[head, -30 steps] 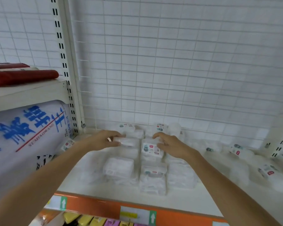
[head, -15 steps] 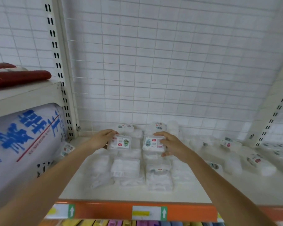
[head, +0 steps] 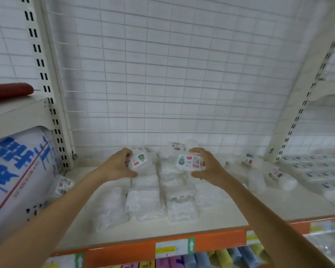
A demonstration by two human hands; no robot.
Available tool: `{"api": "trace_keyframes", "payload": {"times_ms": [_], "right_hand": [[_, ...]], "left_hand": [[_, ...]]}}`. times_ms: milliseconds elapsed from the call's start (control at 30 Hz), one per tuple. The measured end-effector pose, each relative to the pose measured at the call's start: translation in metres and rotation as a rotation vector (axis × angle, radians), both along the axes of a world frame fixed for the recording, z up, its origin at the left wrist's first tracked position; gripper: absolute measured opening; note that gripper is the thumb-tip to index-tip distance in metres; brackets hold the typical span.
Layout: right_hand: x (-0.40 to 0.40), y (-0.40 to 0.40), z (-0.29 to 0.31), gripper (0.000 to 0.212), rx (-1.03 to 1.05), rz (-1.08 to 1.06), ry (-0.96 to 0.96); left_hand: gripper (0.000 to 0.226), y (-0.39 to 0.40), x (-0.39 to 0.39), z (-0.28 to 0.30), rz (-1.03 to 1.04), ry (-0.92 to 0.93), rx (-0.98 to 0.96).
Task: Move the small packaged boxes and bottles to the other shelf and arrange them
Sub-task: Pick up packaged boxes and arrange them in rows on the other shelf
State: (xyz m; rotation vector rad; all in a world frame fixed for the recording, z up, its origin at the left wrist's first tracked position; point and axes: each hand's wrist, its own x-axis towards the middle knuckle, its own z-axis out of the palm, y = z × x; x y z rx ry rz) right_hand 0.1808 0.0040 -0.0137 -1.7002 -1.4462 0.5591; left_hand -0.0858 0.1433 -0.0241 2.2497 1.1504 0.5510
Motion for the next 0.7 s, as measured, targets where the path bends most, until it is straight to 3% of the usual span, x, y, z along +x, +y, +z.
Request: {"api": "trace_keyframes", "payload": {"times_ms": [200,367,433,533,633,700], "right_hand": [[0.043,-0.042,0.013,0.068,0.126,-0.095,0.026],[0.09,-0.097,0.012,0.068,0.101,-0.196,-0.027],[0.112,-0.123,0.009,0.069,0.087,-0.247,-0.051],[0.147,-0.163,0.005,0.068,0.081,-0.309,-0.048],[0.18,-0.205,-0.001,0.068,0.069,-0.355,-0.022],[0.201,-0.233,-0.008,0.068,0.051,-0.382,-0.008]], "left_hand": [[0.06,-0.035,0.057,0.017,-0.094,-0.42,-0.283],[0.004,-0.064,0.12,0.021,-0.257,-0.745,-0.639],[0.012,-0.077,0.144,0.02,-0.282,-0.735,-0.645],[0.044,-0.105,0.18,0.016,-0.305,-0.723,-0.705],[0.059,-0.137,0.22,0.01,-0.366,-0.76,-0.783],[0.058,-0.161,0.248,0.005,-0.436,-0.72,-0.764]]}}
